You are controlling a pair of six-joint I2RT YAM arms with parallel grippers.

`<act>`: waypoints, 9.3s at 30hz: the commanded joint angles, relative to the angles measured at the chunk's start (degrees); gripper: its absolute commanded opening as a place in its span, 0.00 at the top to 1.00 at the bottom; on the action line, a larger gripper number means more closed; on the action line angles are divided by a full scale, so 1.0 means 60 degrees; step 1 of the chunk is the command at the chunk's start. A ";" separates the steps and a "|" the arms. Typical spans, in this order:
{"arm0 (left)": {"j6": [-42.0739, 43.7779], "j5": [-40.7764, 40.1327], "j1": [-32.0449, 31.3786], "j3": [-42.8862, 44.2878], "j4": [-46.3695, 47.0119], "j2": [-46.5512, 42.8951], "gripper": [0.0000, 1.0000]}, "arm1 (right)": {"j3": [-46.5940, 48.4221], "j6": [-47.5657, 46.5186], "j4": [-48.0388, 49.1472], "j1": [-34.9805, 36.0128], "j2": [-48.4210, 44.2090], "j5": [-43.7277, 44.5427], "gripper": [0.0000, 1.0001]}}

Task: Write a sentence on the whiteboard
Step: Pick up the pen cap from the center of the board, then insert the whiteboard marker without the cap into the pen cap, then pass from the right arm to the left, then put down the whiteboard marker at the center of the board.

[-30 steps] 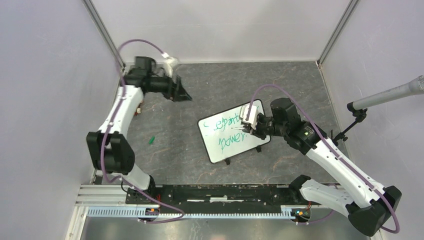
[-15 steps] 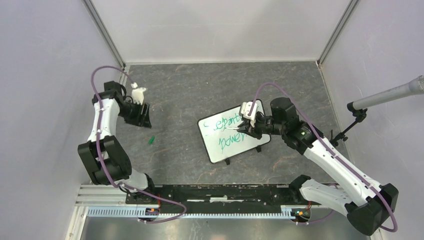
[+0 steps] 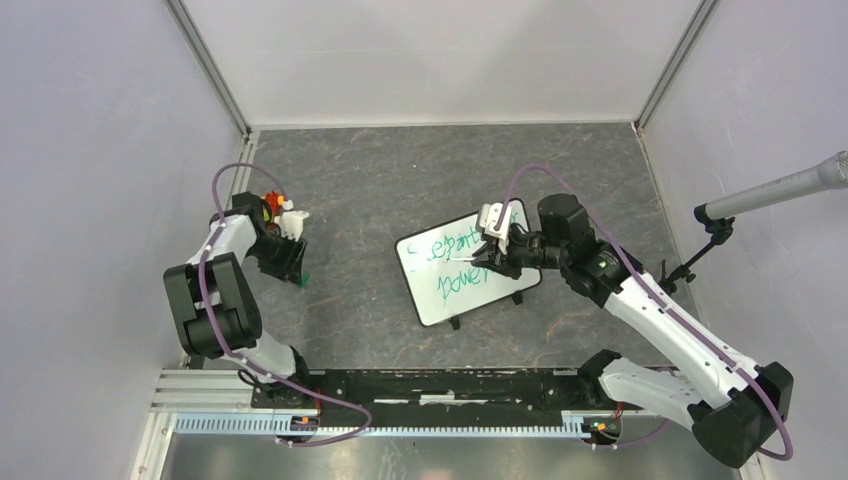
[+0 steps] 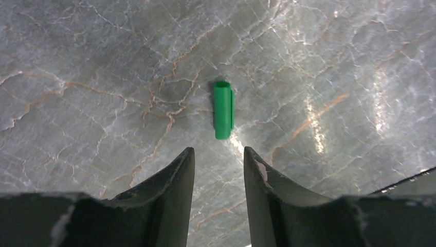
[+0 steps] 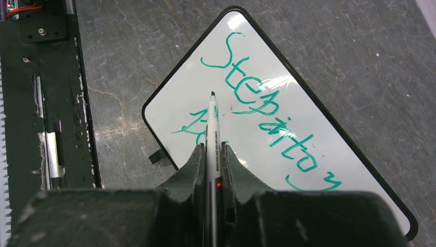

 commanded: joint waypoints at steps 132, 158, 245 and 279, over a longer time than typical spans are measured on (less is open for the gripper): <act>0.0157 0.0280 -1.0750 0.5036 -0.3956 -0.2118 0.98 | 0.0369 0.4541 0.3230 0.0080 0.1412 -0.3931 1.00; -0.0854 0.0047 -1.1415 0.6481 -0.3105 -0.1012 0.94 | -0.0124 0.4766 0.3775 0.0637 0.2117 -0.3711 1.00; -0.2630 0.3166 -0.1509 0.2211 -0.0670 -0.2620 0.98 | 0.0806 0.2935 0.1696 -0.3536 0.0224 -0.3145 0.02; -0.0649 0.0607 -0.1241 -0.1327 0.1420 -0.0257 0.65 | -0.0663 0.1630 0.0882 -0.3891 -0.0638 -0.2284 0.02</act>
